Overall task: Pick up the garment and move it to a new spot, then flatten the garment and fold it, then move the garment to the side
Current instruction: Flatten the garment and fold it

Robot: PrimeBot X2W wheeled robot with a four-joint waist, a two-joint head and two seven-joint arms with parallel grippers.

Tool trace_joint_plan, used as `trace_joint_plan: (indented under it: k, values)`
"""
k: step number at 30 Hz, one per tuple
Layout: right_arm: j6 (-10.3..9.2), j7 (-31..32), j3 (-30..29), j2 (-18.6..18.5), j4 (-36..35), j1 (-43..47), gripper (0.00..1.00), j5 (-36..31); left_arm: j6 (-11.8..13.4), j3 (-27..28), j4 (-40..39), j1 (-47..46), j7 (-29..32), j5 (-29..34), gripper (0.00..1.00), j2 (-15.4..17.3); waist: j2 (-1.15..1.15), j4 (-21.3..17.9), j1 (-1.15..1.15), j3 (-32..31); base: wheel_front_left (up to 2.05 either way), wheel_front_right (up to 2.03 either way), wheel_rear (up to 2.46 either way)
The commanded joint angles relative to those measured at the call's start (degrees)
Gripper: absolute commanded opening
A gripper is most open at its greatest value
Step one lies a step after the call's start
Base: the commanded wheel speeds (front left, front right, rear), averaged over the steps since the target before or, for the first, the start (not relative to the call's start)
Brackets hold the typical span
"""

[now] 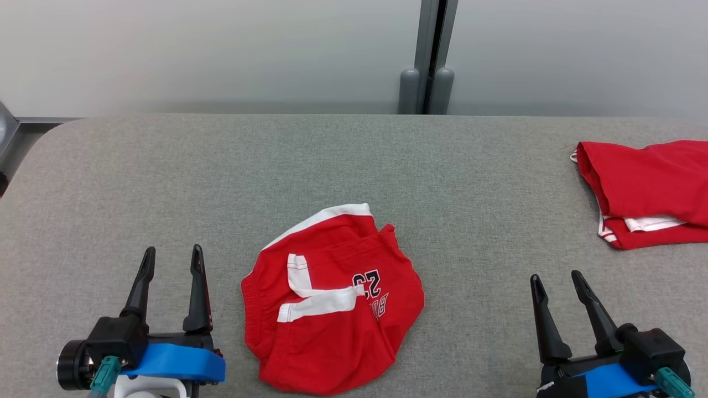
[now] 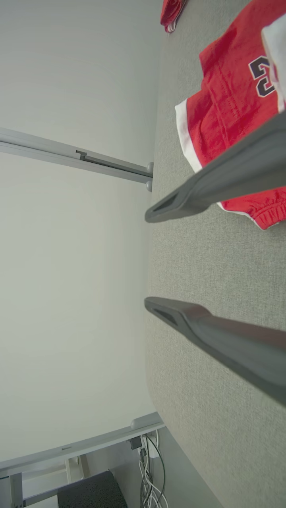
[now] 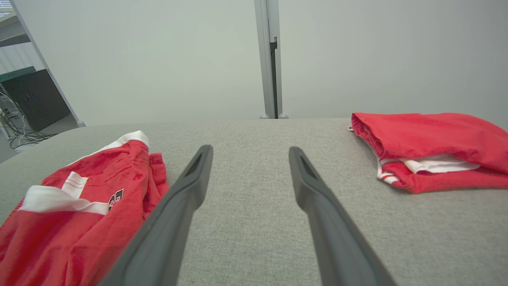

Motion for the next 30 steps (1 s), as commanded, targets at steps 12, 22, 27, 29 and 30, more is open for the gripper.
trace_joint_plan:
  k: [12,22,27,29,30]
  values:
    - [0.01,-0.17,-0.17,0.26,0.10,-2.55,1.00,-0.61,-0.47,-1.48,3.90,-7.86,-0.13,1.19,1.00,2.81,0.00,-1.85,0.00,2.26,0.00,0.00,0.00]
    - [0.02,-0.17,-0.14,0.24,1.41,-3.92,1.00,0.05,-0.44,-9.44,18.78,-14.02,0.20,-2.10,1.00,7.20,0.00,-3.70,0.00,4.64,0.00,0.00,0.00]
    - [0.01,-0.18,-0.56,0.23,2.07,-4.55,1.00,-0.19,-0.44,-14.30,25.76,-15.07,1.67,-5.07,1.00,8.86,0.00,-4.21,0.00,5.16,0.00,0.00,0.00]
    - [0.01,-0.17,-0.66,0.23,2.26,-4.50,1.00,-0.35,-0.44,-16.17,27.89,-15.21,2.08,-6.58,1.00,9.12,0.00,-4.37,0.00,5.25,0.00,0.00,0.00]
    - [0.01,-0.17,-0.69,0.23,2.37,-4.48,1.00,-0.40,-0.44,-17.00,28.86,-15.41,2.31,-7.36,1.00,9.16,0.00,-4.44,0.00,5.30,0.00,0.00,0.00]
